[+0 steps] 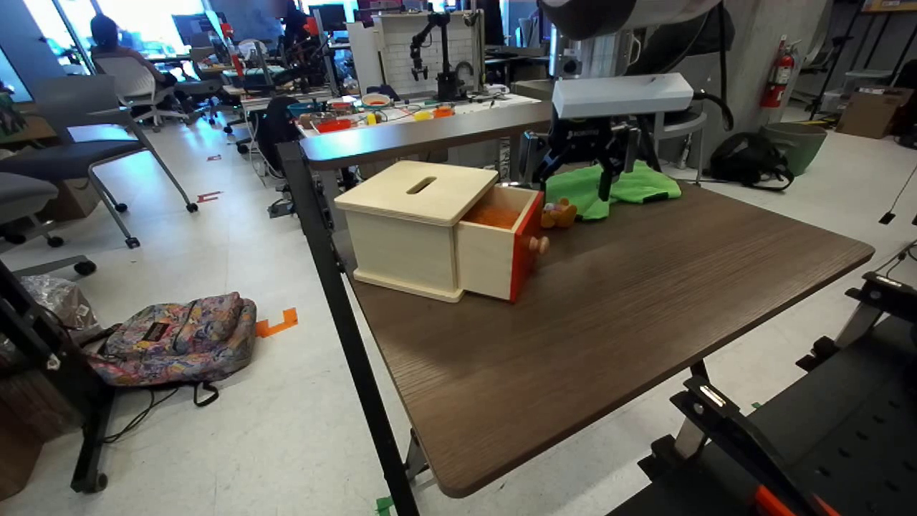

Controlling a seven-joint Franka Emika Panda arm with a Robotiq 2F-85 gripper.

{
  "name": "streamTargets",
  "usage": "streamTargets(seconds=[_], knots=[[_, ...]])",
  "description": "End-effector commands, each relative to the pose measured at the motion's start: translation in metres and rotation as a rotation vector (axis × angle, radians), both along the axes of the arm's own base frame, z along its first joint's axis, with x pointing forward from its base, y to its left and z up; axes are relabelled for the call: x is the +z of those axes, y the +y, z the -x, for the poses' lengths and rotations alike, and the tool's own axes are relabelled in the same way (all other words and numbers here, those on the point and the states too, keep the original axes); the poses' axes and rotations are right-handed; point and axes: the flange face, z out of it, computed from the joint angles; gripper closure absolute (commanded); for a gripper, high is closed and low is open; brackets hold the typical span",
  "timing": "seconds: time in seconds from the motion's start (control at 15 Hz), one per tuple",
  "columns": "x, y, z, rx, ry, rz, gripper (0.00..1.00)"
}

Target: Move the doll closer to you

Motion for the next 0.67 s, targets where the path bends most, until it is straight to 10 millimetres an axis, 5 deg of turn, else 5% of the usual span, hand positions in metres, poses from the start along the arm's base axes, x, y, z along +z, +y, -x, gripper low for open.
streamTargets(seconds=[0.0,0.07,0.2,0.6], knots=[[-0.008,0.007,-0.012,0.006,-0.015,0.011,0.00],[-0.010,0.008,-0.013,0.008,-0.013,0.010,0.01],[-0.012,0.009,-0.016,0.007,-0.015,0.010,0.25],[-0.013,0.006,-0.026,0.003,-0.019,0.000,0.66]])
